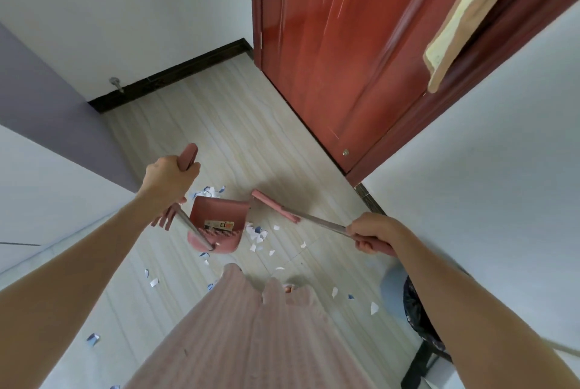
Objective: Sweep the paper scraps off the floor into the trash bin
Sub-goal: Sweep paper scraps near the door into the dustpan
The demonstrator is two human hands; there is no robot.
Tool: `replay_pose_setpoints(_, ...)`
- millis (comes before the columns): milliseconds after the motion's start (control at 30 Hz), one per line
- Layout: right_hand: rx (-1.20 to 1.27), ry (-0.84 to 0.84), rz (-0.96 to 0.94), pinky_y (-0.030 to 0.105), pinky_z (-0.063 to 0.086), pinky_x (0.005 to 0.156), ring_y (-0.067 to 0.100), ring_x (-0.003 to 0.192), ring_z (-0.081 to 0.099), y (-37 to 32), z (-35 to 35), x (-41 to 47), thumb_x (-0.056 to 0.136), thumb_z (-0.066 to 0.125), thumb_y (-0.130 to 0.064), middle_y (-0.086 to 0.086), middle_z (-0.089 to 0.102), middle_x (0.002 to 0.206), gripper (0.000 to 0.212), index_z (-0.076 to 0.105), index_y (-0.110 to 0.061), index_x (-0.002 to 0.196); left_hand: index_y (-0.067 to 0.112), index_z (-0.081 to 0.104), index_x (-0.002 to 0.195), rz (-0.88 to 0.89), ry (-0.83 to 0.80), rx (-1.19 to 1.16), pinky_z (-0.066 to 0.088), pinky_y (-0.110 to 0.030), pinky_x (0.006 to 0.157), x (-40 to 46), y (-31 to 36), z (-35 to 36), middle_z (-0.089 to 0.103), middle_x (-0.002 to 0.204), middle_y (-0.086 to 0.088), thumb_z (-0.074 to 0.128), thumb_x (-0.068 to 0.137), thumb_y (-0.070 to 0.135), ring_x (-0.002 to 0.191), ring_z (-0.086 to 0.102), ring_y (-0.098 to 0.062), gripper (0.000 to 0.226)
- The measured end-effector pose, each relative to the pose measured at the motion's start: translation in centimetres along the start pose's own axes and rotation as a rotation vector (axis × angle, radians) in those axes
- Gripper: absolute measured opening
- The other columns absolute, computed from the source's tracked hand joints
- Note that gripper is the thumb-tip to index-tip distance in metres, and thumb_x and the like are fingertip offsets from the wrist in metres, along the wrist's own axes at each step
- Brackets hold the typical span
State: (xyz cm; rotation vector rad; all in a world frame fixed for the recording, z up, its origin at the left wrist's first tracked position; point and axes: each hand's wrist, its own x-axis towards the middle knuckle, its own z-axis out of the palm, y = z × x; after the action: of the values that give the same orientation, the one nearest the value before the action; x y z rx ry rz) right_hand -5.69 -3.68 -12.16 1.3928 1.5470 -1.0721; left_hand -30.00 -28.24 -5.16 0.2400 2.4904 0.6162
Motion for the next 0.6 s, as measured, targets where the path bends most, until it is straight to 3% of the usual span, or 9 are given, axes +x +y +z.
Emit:
replay_pose_setpoints(167,-0.006,0.131,-0.028,0.019,0.033,0.04,0.012,0.026,0.041,3.4,-0.6,1.1,0.093,0.038,-0.008,0.007,0.049,0.045,0.019,0.048,-0.002,0.078,0.007,0.051,0.074,0.012,-0.025,0.033,0.049,-0.026,0.058,-1.3,1.7,2.2,0.058,0.067,-0.011,0.047,0.097,0.031,0.052,0.062,-0.025,0.033)
replay_pose_setpoints(300,0.025,0.207,-0.039,0.018,0.036,0.042,0.012,0.021,0.036,5.7,-1.8,3.0,0.099,0.038,-0.016,0.001,0.046,0.028,0.026,0.053,0.001,0.086,0.006,0.05,0.076,0.001,-0.01,0.047,0.045,-0.017,0.037,-2.9,2.5,4.6,0.057,0.067,-0.012,0.047,0.097,0.031,0.051,0.06,-0.024,0.033)
replay_pose_setpoints(367,0.033,0.227,-0.023,0.016,0.038,0.04,0.013,0.016,0.034,7.2,-2.4,3.7,0.098,0.037,-0.015,0.0,0.042,0.023,0.027,0.053,-0.001,0.08,0.005,0.051,0.078,0.0,-0.002,0.06,0.038,-0.011,0.031,-3.8,3.1,6.0,0.056,0.066,-0.011,0.047,0.097,0.031,0.05,0.058,-0.022,0.033)
replay_pose_setpoints(500,0.089,0.282,-0.002,0.018,0.042,0.042,0.016,0.025,0.04,11.3,-3.5,4.9,0.097,0.039,-0.01,0.002,0.045,0.027,0.038,0.052,-0.001,0.063,0.005,0.053,0.08,0.005,0.008,0.098,0.044,-0.023,0.043,-5.4,4.6,9.0,0.058,0.066,-0.01,0.047,0.096,0.034,0.05,0.059,-0.021,0.034)
replay_pose_setpoints(600,0.119,0.279,0.022,0.02,0.042,0.046,0.016,0.027,0.041,14.8,-3.7,5.3,0.096,0.038,-0.008,0.001,0.042,0.025,0.044,0.048,-0.003,0.053,0.005,0.052,0.078,0.033,-0.012,0.117,0.039,-0.012,0.033,-6.5,5.6,11.1,0.056,0.065,-0.011,0.047,0.097,0.032,0.049,0.058,-0.02,0.033)
